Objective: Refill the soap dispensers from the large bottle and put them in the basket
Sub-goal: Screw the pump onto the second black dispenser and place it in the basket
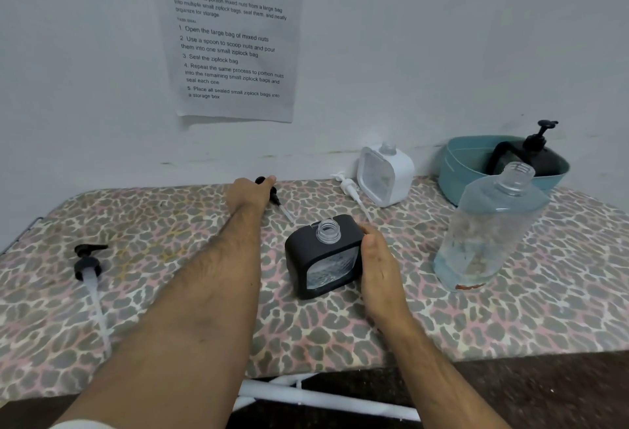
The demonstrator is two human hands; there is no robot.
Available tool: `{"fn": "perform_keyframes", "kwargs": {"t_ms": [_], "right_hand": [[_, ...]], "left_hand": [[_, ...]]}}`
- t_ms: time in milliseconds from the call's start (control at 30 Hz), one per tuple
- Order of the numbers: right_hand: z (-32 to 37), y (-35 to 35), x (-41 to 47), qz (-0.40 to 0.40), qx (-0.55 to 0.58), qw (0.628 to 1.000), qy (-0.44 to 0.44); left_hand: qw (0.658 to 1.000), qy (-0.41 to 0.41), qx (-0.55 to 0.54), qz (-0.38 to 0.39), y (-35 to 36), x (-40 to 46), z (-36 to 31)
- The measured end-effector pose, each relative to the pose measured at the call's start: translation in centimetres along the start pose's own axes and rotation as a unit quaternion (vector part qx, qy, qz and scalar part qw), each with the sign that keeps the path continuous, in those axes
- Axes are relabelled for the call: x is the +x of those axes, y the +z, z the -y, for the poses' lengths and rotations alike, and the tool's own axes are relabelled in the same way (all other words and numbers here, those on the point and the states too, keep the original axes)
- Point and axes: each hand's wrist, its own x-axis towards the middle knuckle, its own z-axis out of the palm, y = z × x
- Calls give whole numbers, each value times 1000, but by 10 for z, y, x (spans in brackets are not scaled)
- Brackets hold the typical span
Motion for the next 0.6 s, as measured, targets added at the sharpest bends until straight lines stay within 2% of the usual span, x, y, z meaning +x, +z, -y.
{"fn": "perform_keyframes", "kwargs": {"t_ms": [133, 267, 467, 600], "right_hand": [[2, 1, 1, 1, -26, 1000, 10], [7, 0, -1, 6, -33, 999, 5], [16, -1, -4, 12, -36, 999, 3], [20, -1, -6, 19, -43, 999, 7]], "left_hand": [[997, -40, -66, 30, -8, 0, 2], [970, -73, -226, 51, -16, -6, -2], [911, -37, -400, 92, -45, -53, -13], [894, 0, -434, 110, -61, -85, -23]]}}
